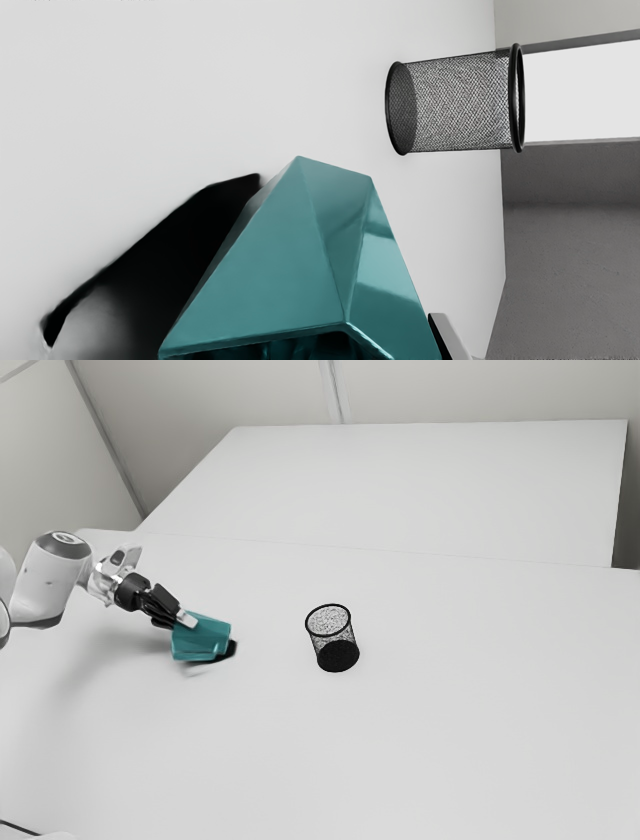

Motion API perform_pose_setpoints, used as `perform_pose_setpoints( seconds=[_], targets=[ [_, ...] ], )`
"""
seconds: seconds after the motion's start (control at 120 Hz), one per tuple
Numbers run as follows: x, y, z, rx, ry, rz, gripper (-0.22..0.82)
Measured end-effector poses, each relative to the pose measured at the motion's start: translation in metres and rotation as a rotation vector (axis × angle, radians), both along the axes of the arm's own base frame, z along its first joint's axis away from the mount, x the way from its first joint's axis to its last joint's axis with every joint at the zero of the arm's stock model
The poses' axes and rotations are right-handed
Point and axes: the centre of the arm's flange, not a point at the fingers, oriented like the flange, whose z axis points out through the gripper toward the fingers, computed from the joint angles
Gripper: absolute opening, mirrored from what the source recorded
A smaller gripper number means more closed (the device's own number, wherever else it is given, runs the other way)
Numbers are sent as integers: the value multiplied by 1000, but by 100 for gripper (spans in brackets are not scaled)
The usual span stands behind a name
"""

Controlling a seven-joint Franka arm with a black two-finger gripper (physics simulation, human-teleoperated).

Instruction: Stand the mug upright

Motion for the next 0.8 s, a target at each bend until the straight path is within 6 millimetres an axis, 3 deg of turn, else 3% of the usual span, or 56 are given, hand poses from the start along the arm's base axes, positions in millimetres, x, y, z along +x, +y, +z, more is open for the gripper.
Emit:
perform_pose_setpoints(
  seconds=[0.292, 0.392, 0.567, 0.667, 0.8],
  targets=[
    [3, -4, 4, 6, -24, -13, -16],
    [9, -10, 26, 47, -57, -34, -17],
    [25, -54, 95, 278, -126, -156, -18],
    [29, -94, 134, 462, -146, -249, -18],
    [22, -143, 147, 641, -156, -297, -18]
  ],
)
